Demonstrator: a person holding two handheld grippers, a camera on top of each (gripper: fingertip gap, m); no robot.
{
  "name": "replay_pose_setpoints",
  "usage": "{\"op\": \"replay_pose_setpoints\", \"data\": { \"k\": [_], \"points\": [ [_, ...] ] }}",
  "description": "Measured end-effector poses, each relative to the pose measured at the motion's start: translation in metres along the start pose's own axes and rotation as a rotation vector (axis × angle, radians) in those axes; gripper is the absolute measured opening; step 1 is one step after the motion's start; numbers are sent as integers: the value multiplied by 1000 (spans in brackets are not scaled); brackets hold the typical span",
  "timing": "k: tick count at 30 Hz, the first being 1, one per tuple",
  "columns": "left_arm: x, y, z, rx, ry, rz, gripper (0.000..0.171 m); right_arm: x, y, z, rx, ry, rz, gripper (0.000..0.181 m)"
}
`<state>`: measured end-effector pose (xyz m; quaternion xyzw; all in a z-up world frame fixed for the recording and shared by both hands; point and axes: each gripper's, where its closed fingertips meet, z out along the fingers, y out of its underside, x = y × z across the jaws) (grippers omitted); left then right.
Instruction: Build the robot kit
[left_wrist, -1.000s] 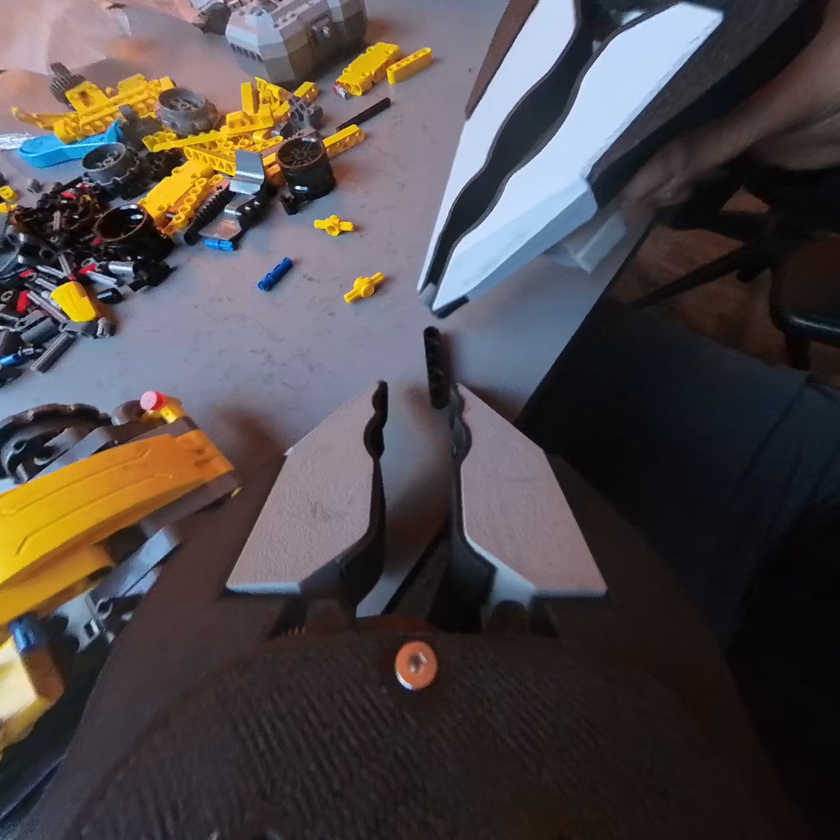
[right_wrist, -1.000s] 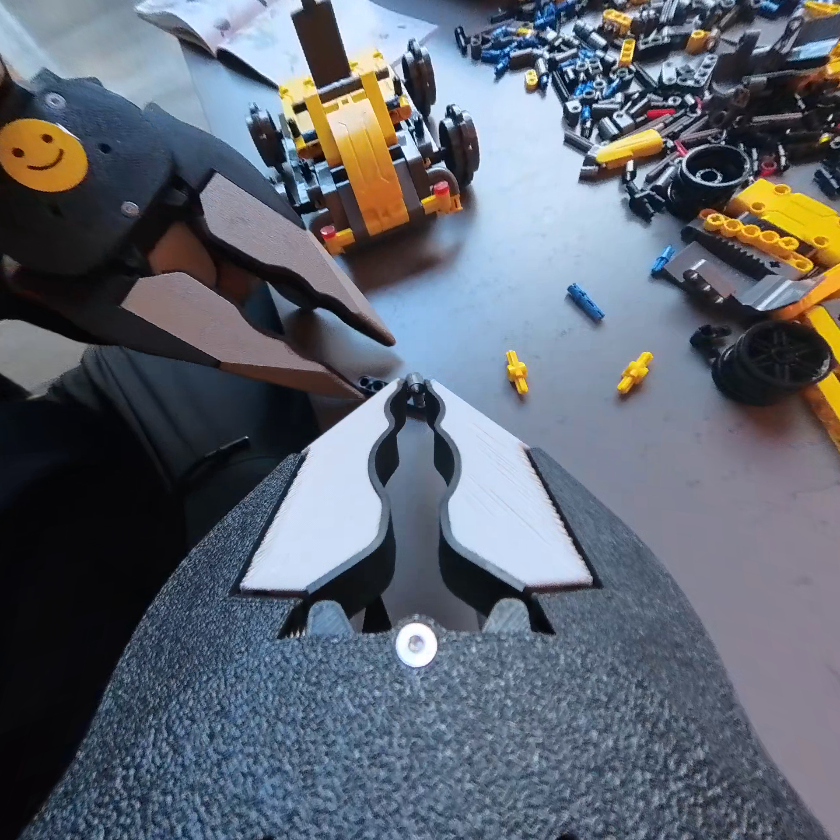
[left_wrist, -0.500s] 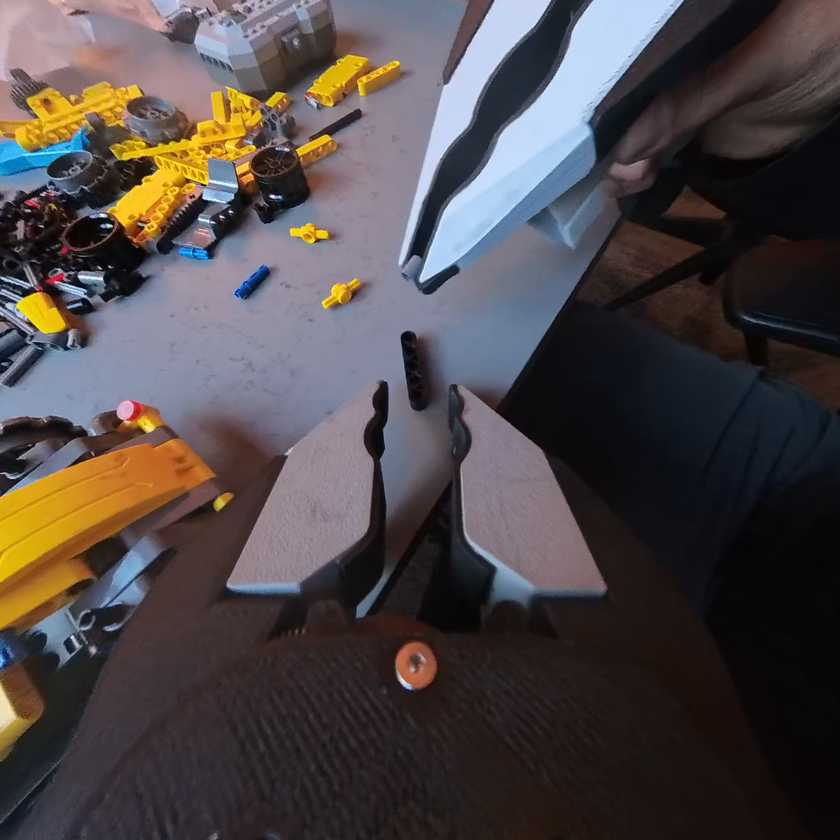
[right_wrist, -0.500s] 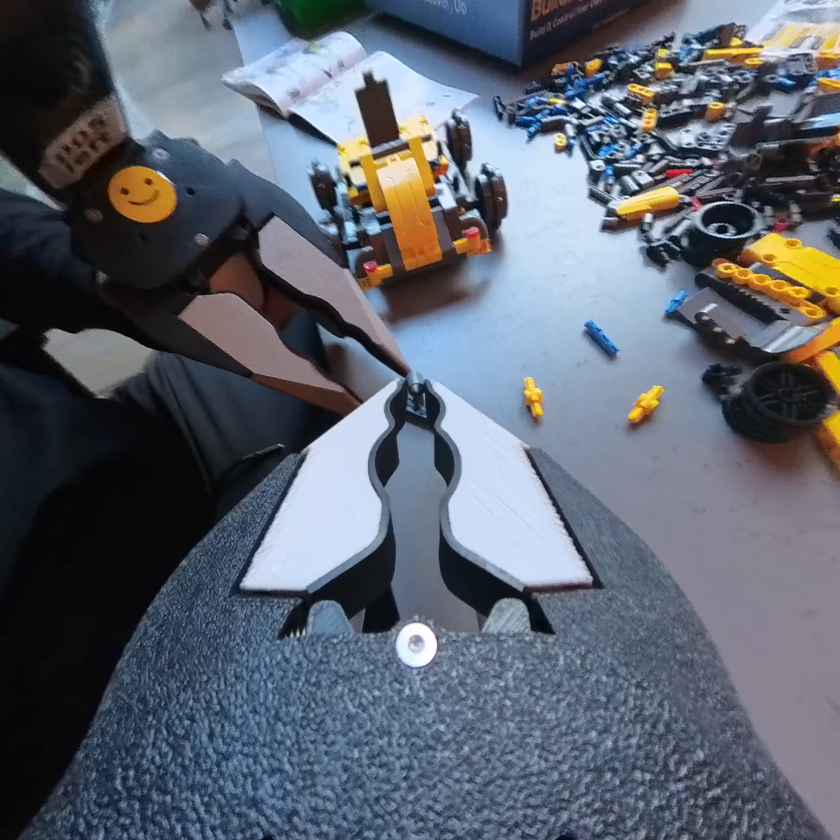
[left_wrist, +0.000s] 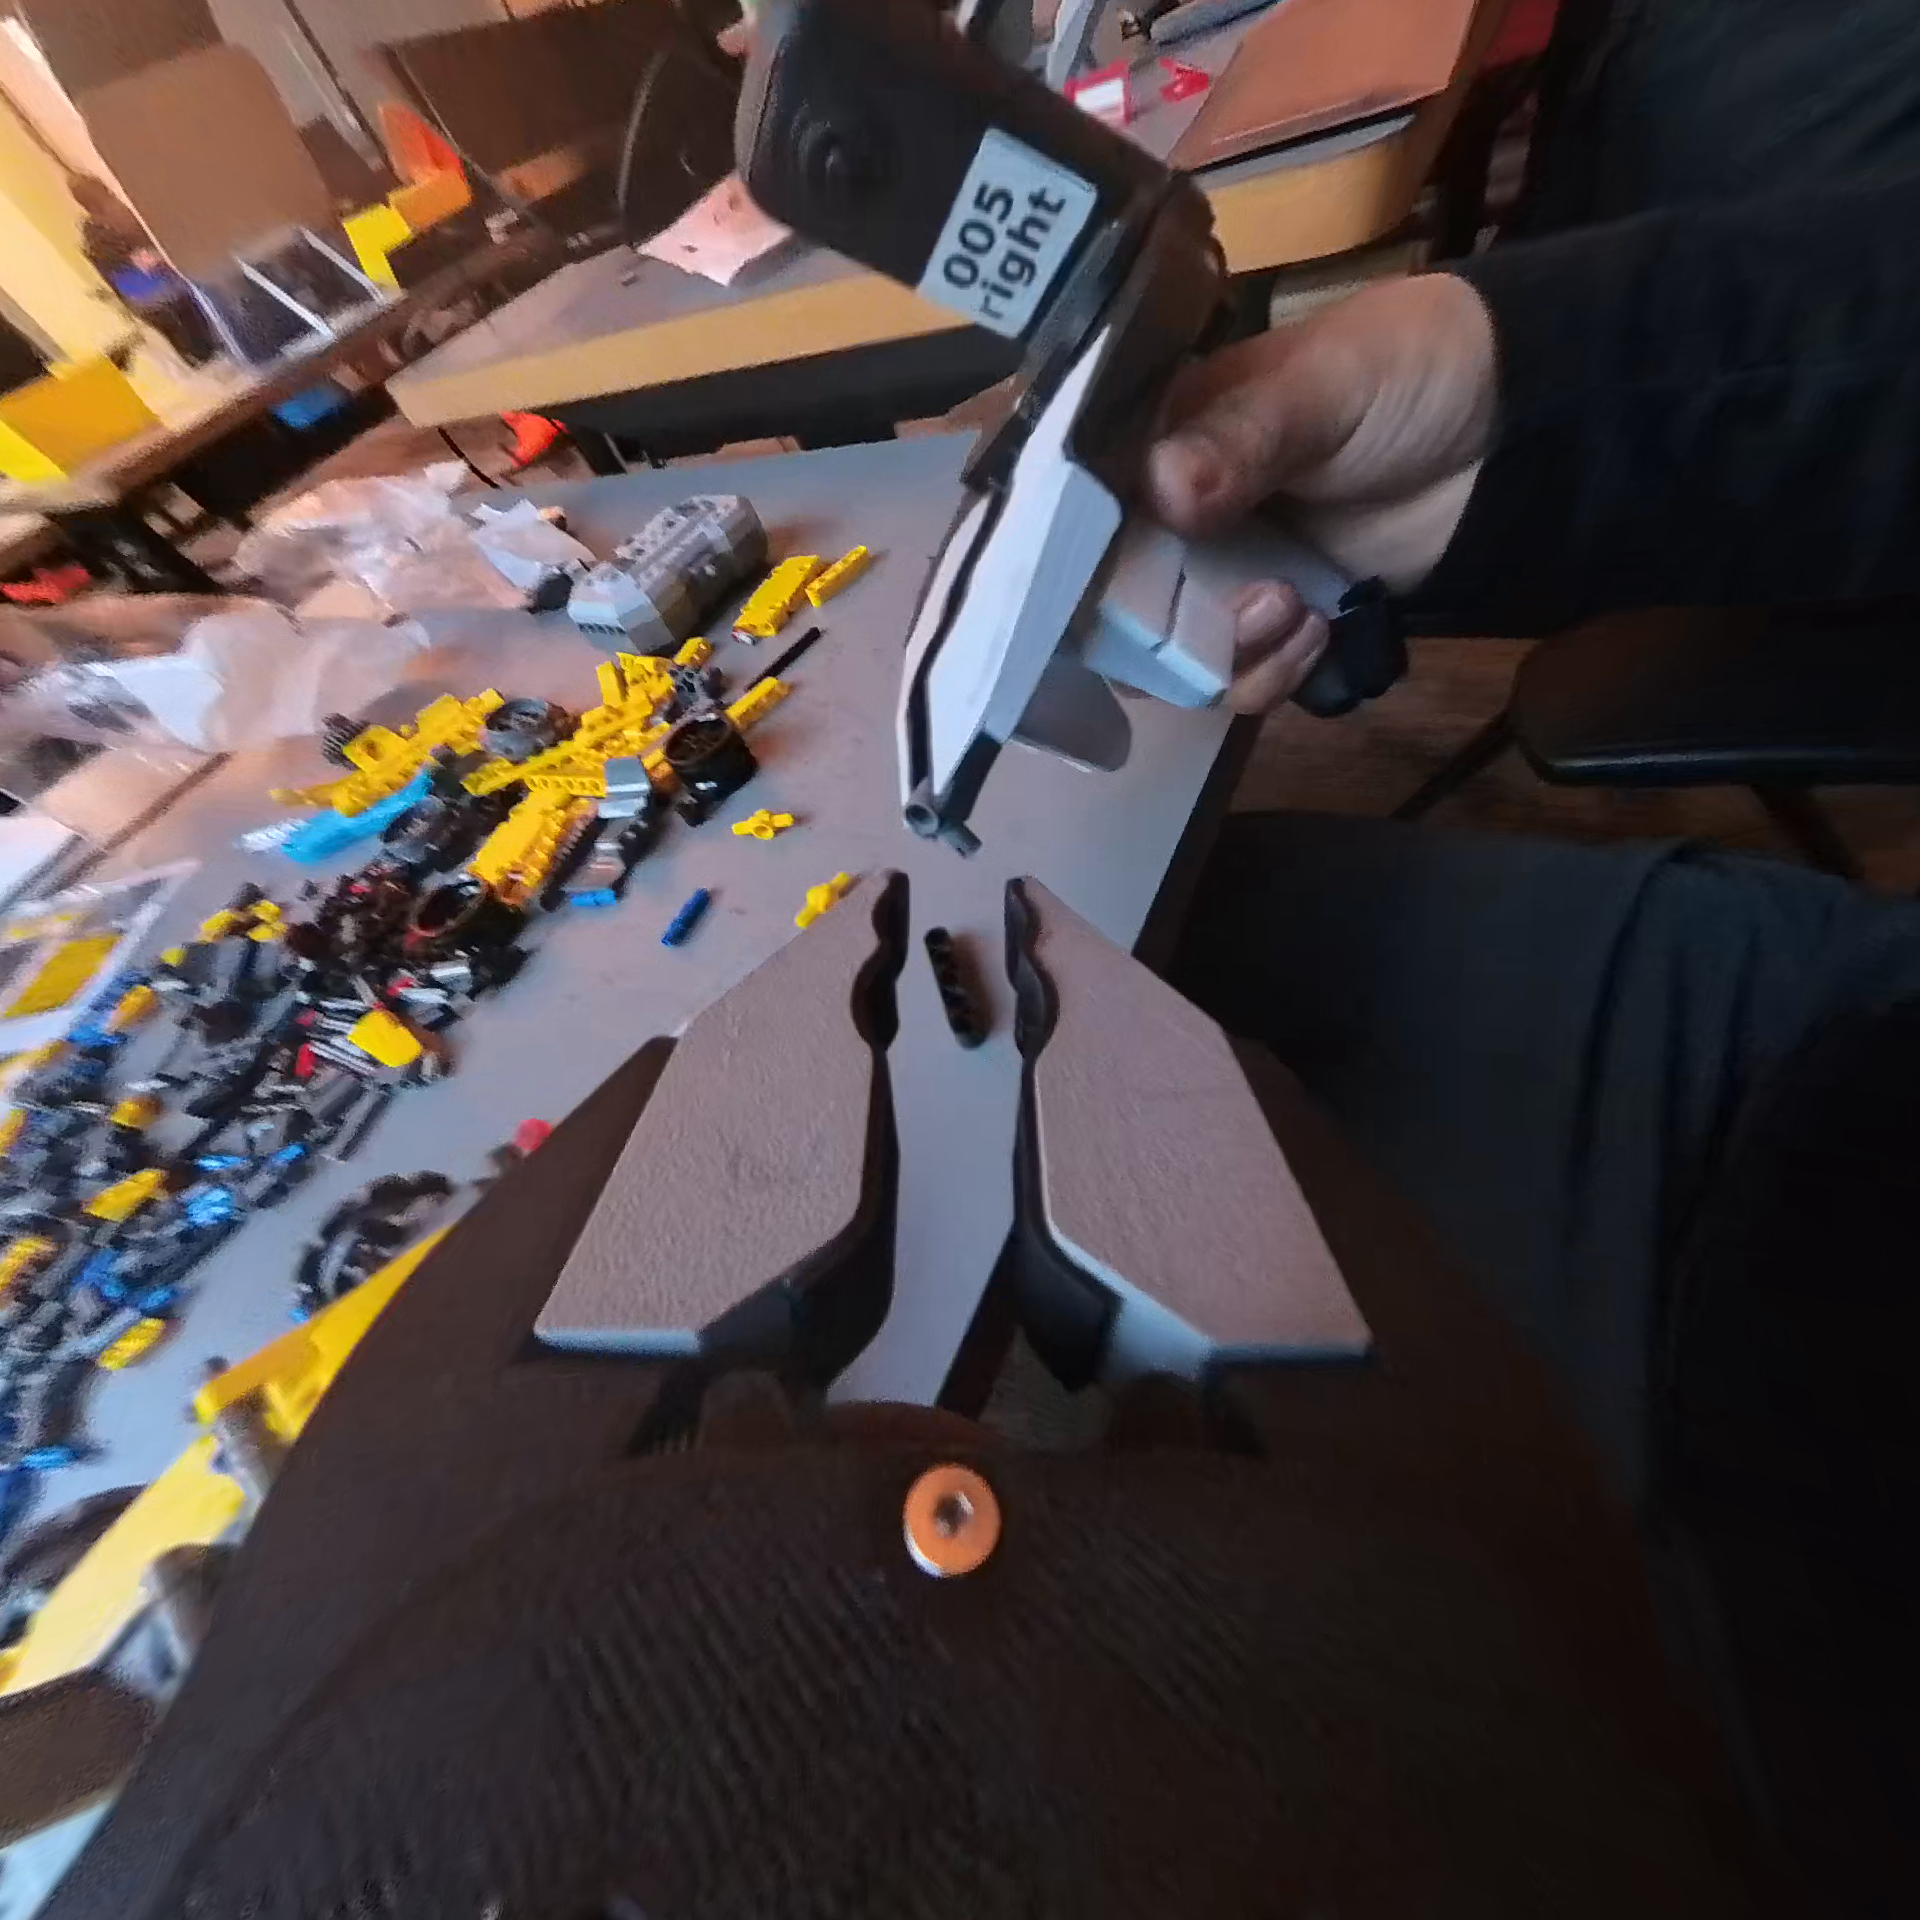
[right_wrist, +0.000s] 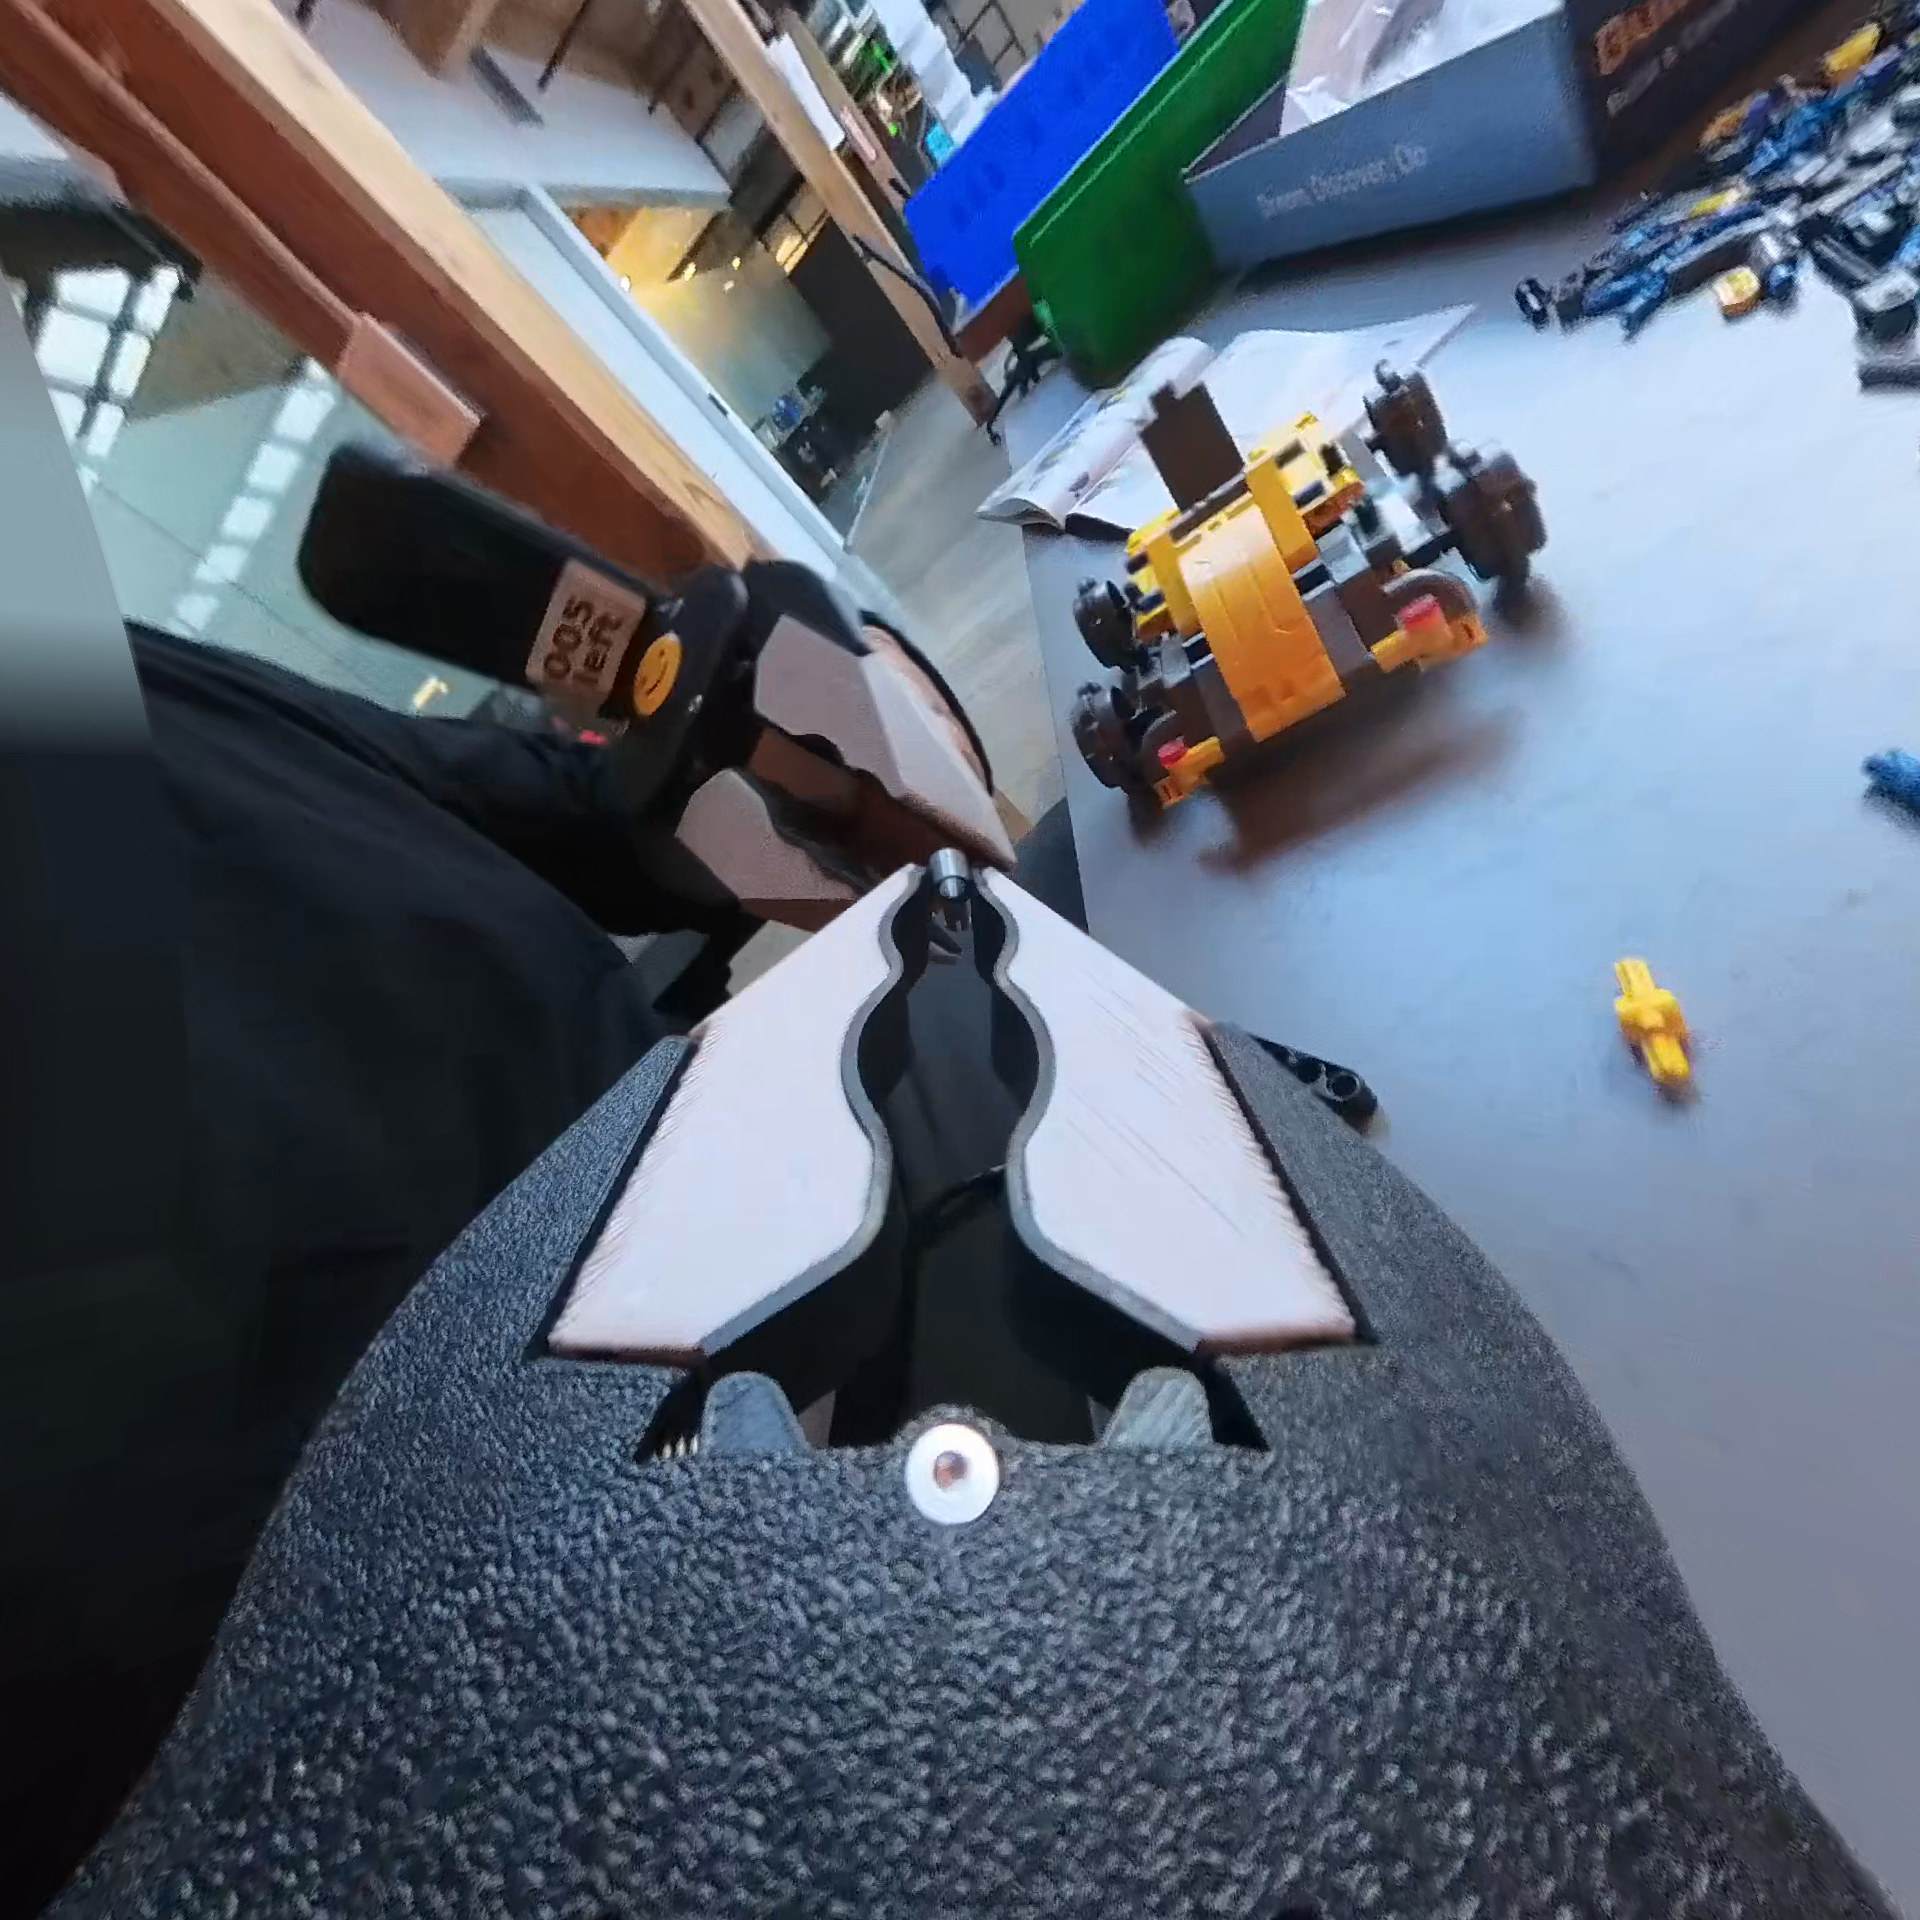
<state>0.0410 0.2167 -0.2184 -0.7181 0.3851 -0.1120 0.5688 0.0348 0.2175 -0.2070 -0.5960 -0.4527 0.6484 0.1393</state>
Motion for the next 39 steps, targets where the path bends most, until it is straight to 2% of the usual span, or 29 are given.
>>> {"op": "replay_pose_setpoints", "data": {
  "k": [5, 8, 12, 15, 20, 28, 32, 39],
  "points": [
    [8, 10, -9, -10, 146, -224, 13, -2, -10, 1, -9, 113, -260, 7],
    [12, 27, -20, -39, 157, -237, 15, 10, -14, -4, -55, 258, -415, 7],
    [18, 48, -35, -59, 131, -228, 24, 36, -20, -16, -124, 418, -478, 7],
    [31, 55, -44, -54, 165, -252, 33, 60, -23, -28, -193, 552, -508, 7],
    [37, 61, -47, -48, 170, -199, 39, 87, -25, -42, -278, 673, -522, 7],
    [31, 75, -54, -114, 96, -55, 35, 110, -3, -49, -409, 692, -415, 7],
    [27, 75, -58, -111, 102, -133, 34, 108, -1, -38, -400, 642, -390, 7],
    [15, 84, -68, -122, 74, -240, 35, 97, -32, -4, -314, 539, -499, 7]
  ]
}}
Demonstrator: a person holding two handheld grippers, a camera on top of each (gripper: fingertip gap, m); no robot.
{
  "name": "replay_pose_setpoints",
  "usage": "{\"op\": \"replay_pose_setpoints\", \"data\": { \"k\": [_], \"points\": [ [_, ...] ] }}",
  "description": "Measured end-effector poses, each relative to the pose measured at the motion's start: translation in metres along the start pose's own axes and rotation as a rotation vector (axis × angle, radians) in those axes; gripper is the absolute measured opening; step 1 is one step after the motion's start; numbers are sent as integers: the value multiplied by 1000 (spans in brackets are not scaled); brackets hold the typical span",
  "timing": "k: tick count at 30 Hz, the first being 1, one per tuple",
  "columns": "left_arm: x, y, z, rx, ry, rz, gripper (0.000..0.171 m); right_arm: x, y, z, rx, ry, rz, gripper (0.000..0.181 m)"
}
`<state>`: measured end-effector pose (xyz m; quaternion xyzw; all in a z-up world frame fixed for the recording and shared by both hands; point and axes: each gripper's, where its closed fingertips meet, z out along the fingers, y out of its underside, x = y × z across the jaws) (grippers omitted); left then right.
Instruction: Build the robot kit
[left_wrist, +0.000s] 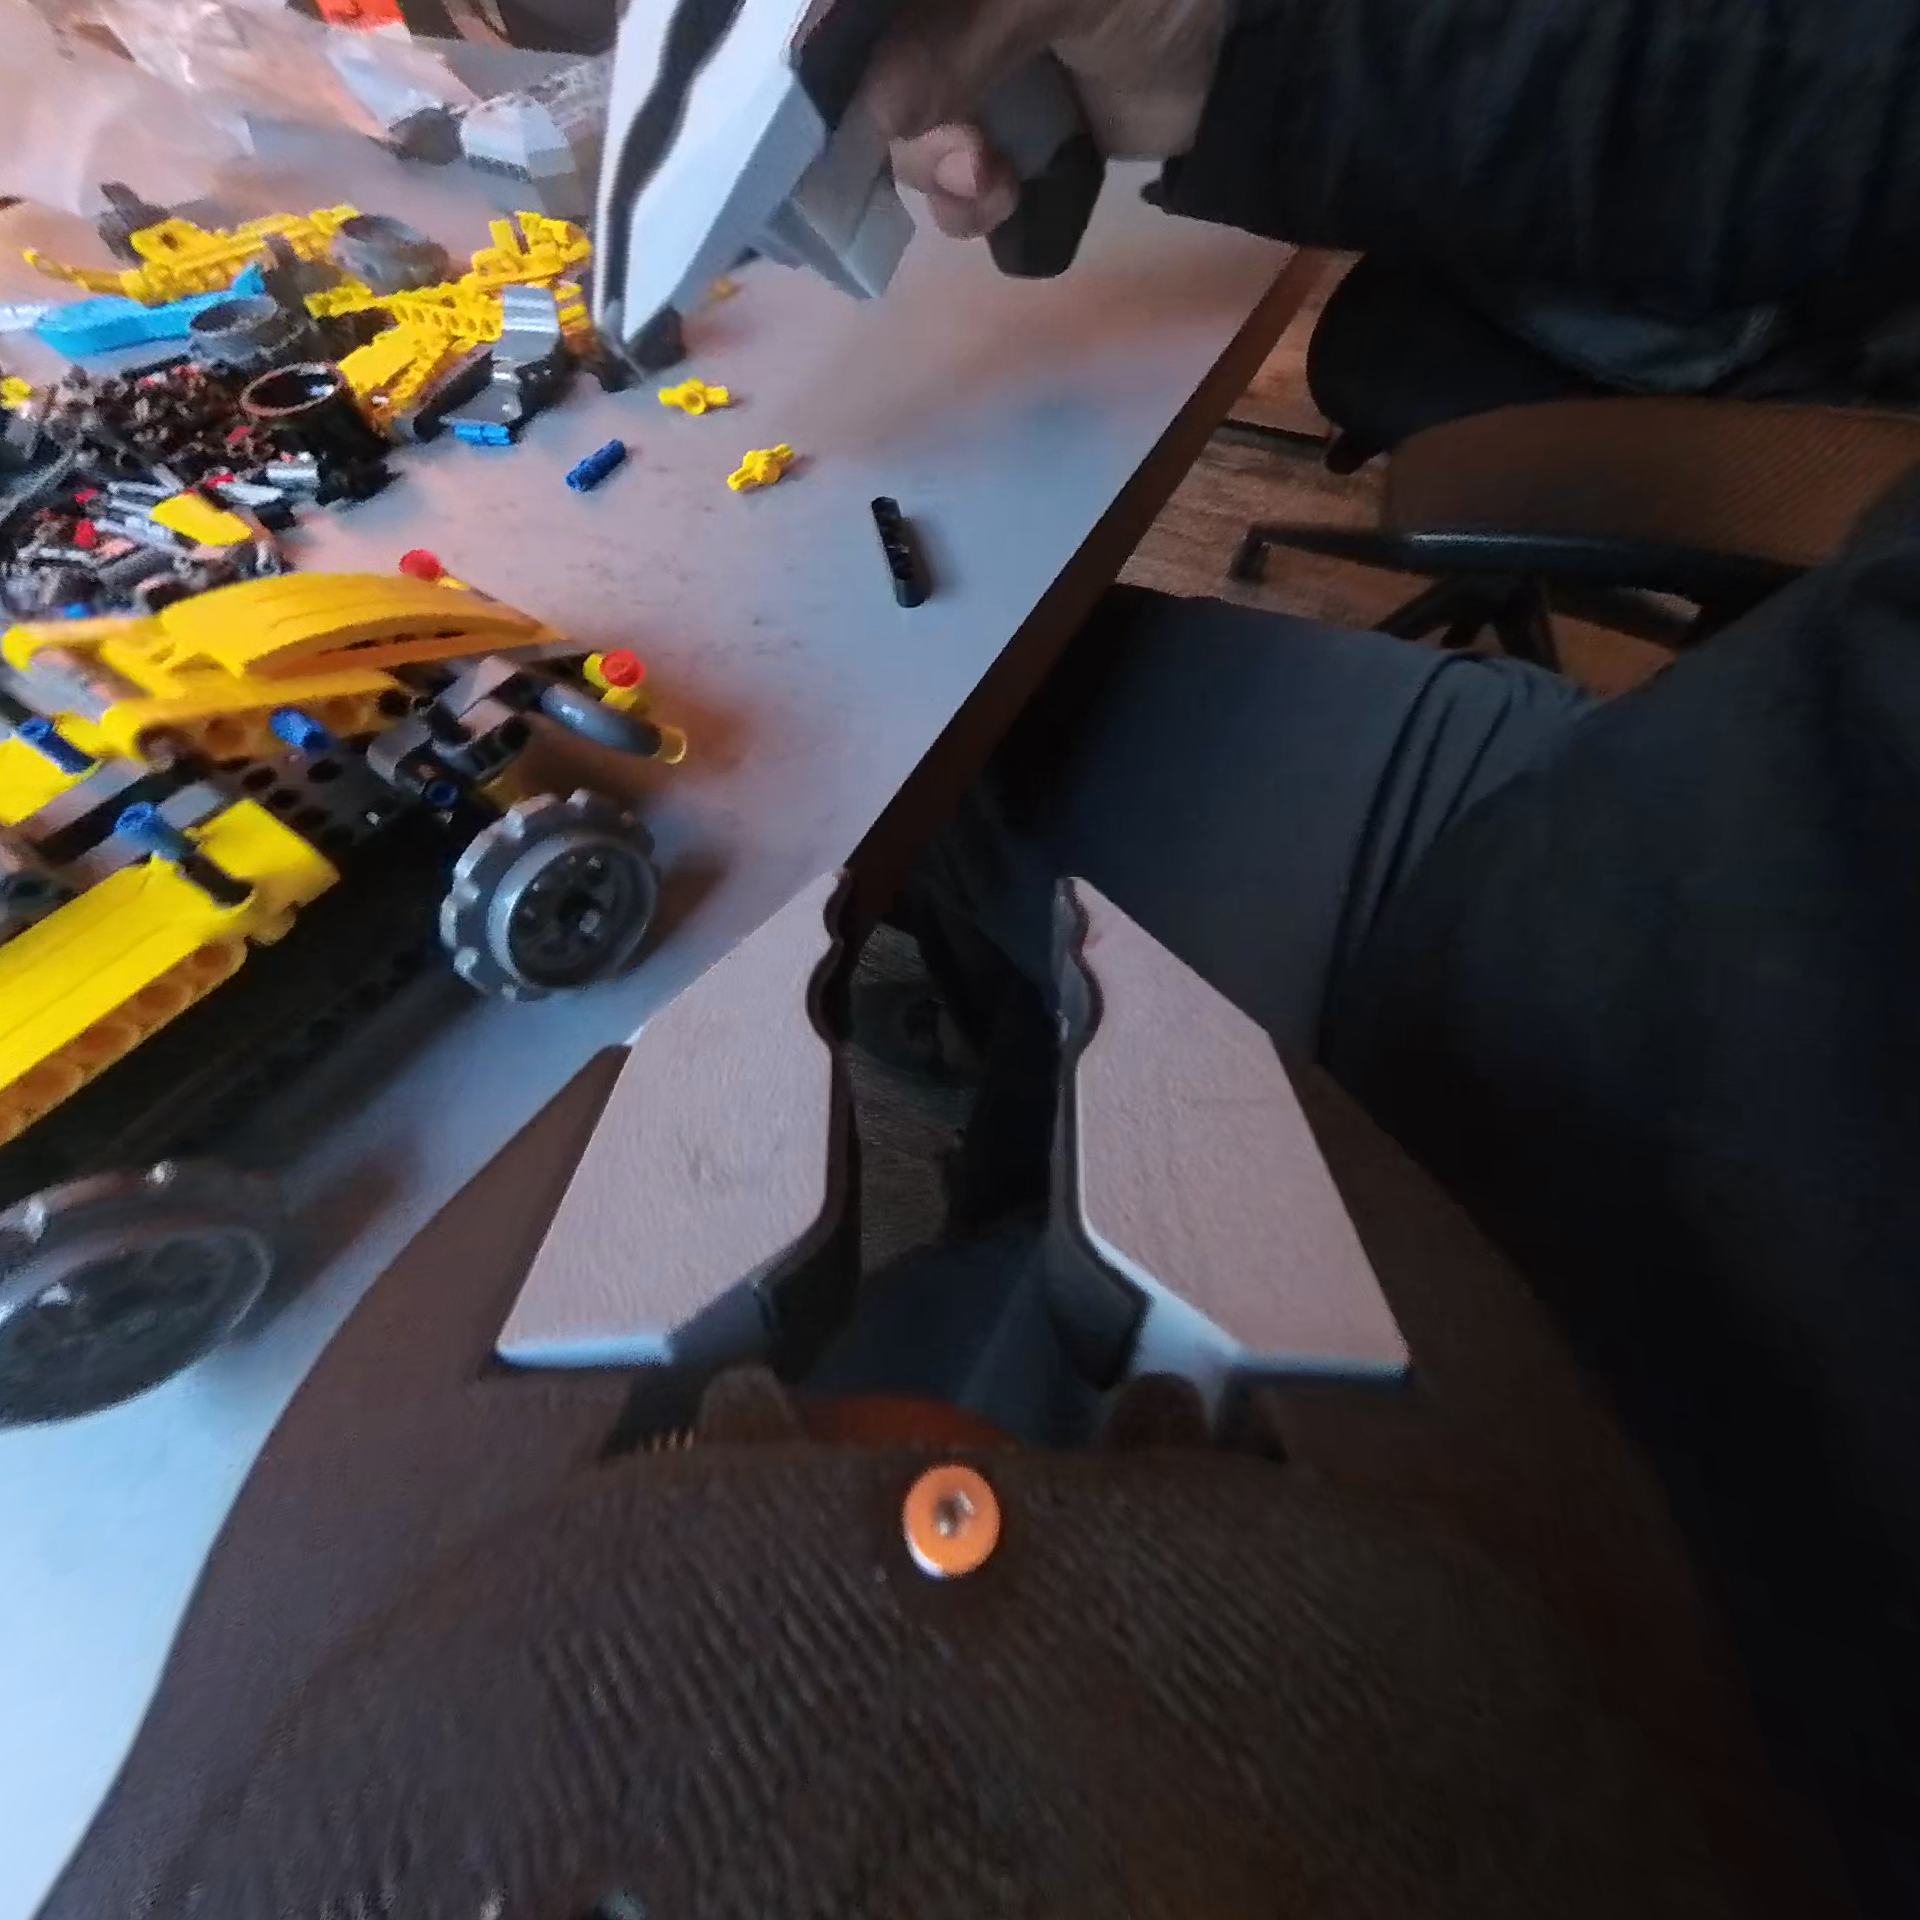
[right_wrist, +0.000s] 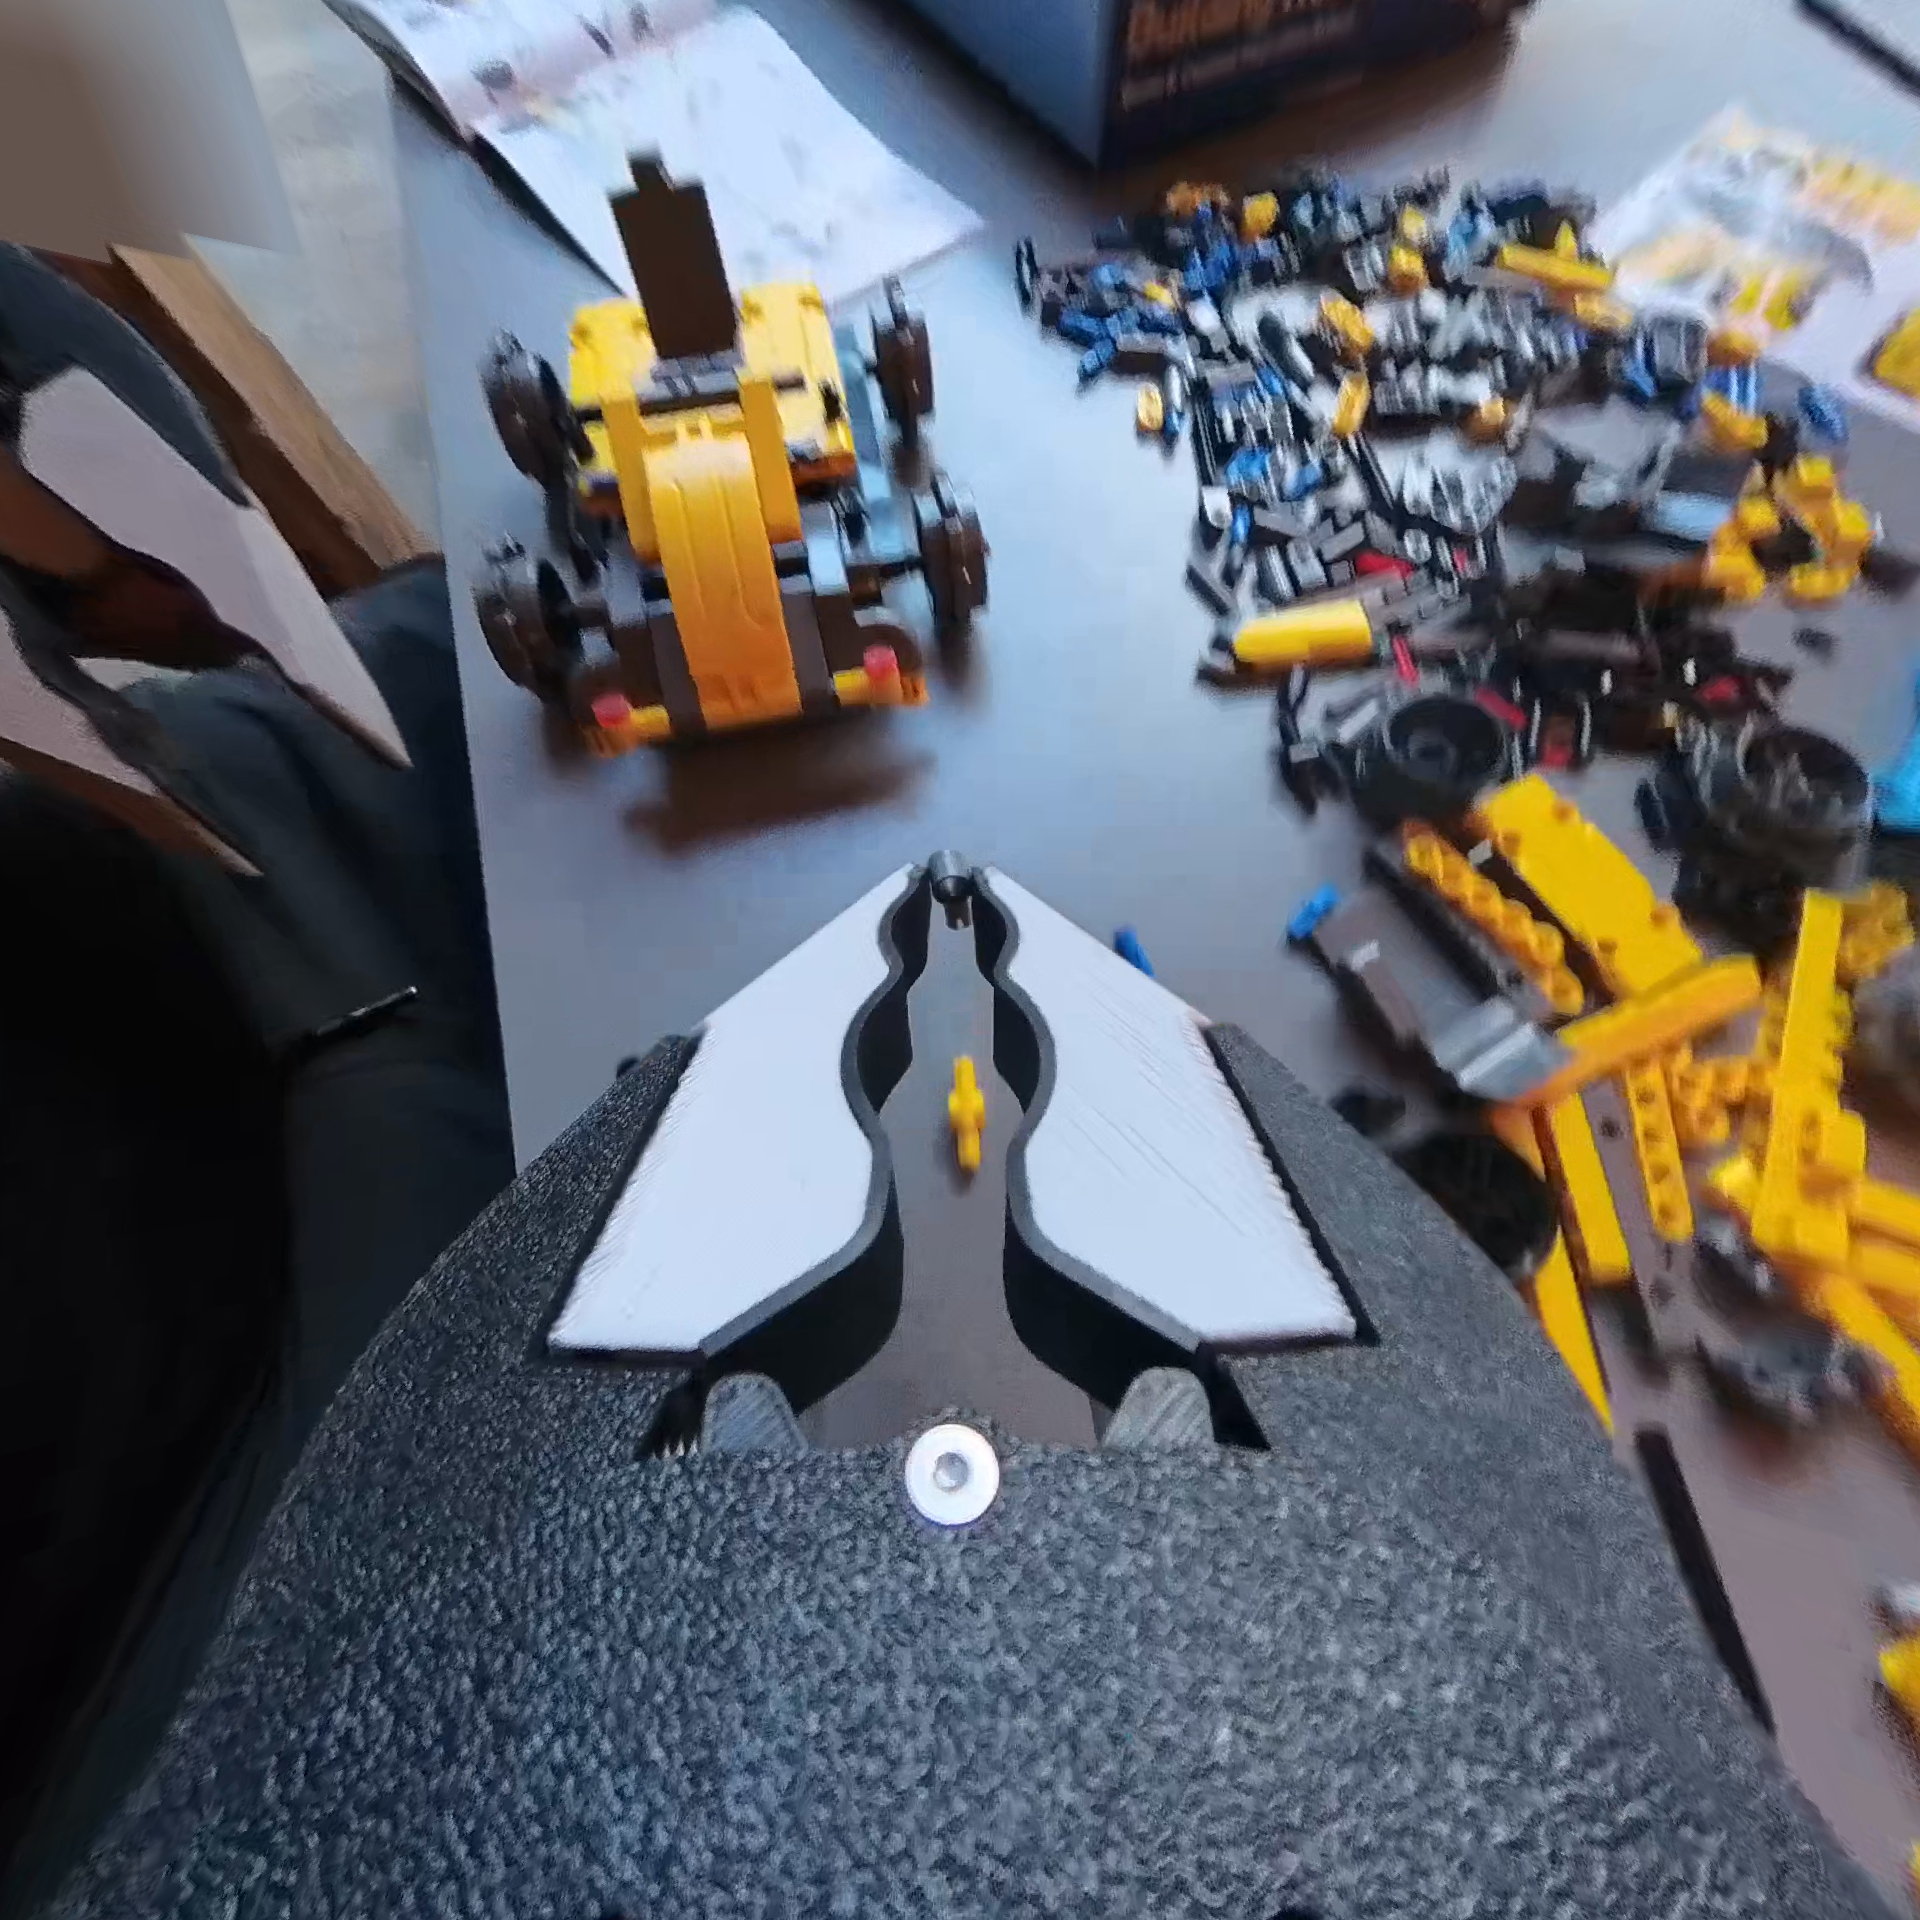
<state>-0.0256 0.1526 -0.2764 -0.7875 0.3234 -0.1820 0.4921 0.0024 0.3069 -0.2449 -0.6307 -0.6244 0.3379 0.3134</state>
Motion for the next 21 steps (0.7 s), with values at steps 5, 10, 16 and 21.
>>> {"op": "replay_pose_setpoints", "data": {
  "k": [5, 10, 16, 21],
  "points": [
    [-16, 4, -15, 52, -7, -93, 35, -6, -44, 19, 108, -89, -110, 7],
    [-29, -5, -28, 111, 21, -181, 37, -2, -29, 31, -16, -141, -171, 7],
    [-24, -19, -27, 143, 77, -180, 37, -18, 14, 27, -196, -160, -217, 7],
    [-19, -14, -14, 90, 64, -151, 36, -21, 31, 34, -209, -119, -258, 7]
  ]
}}
